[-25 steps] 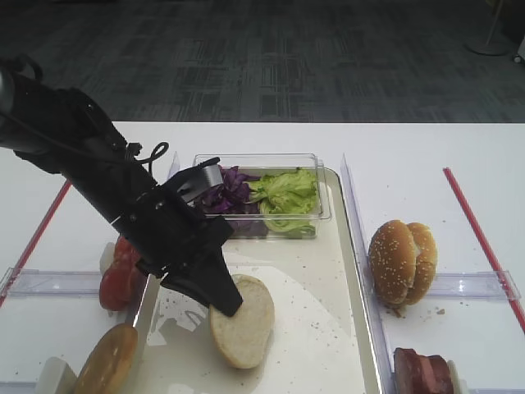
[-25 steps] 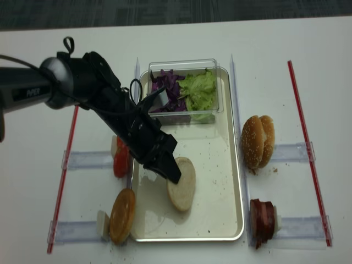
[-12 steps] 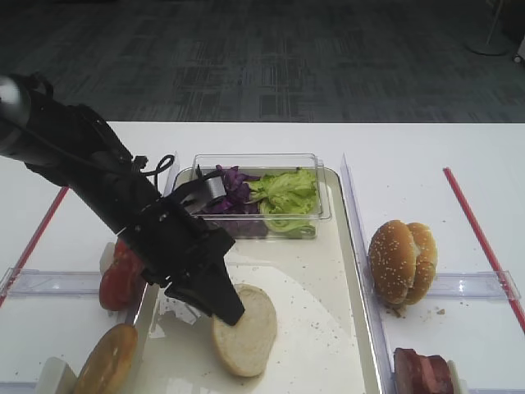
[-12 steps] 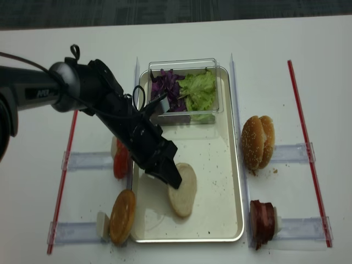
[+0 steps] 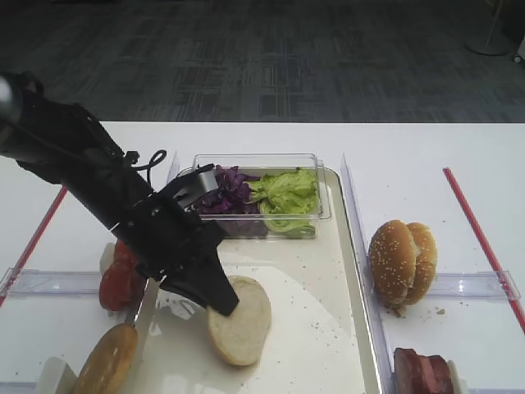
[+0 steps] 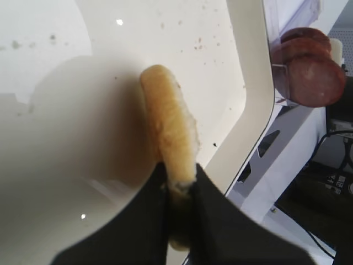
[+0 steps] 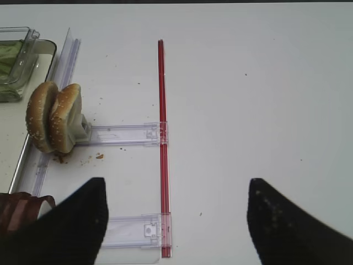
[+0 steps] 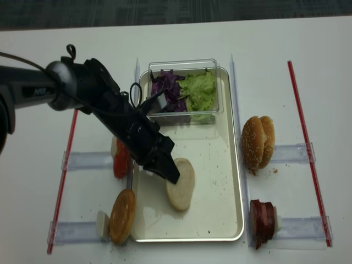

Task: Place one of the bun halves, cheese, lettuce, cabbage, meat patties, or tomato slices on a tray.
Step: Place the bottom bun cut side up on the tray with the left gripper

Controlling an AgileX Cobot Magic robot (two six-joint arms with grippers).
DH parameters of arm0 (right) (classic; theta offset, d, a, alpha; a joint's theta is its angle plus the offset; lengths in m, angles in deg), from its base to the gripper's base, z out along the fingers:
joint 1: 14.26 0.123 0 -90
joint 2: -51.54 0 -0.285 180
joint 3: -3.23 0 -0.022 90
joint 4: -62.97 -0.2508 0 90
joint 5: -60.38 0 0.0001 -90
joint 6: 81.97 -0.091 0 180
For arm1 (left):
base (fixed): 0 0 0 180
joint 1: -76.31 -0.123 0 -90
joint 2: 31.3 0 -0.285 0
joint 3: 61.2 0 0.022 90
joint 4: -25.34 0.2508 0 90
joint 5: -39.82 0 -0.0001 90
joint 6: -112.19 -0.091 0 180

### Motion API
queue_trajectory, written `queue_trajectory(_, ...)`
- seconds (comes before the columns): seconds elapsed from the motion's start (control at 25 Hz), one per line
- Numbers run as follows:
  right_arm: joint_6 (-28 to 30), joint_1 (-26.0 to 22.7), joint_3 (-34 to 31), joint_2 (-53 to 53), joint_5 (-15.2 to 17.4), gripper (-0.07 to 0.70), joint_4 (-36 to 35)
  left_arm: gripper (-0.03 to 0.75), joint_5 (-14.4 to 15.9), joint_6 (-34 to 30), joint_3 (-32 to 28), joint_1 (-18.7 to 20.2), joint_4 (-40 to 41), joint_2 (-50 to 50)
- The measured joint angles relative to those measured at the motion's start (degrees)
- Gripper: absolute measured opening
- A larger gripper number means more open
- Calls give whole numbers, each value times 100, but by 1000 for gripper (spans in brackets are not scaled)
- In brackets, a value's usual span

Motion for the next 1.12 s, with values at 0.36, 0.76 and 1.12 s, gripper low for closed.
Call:
queue_trajectory(0.36, 0, 0, 0, 0, 0, 551, 0, 34, -76, -28, 0, -145, -209, 0)
queue_trajectory(0.76, 0, 0, 0, 0, 0, 551, 0, 34, -254, -28, 0, -145, -254, 0)
queue_trajectory(1.12, 0, 0, 0, 0, 0, 551, 0, 34, -261, -28, 0, -145, -254, 0)
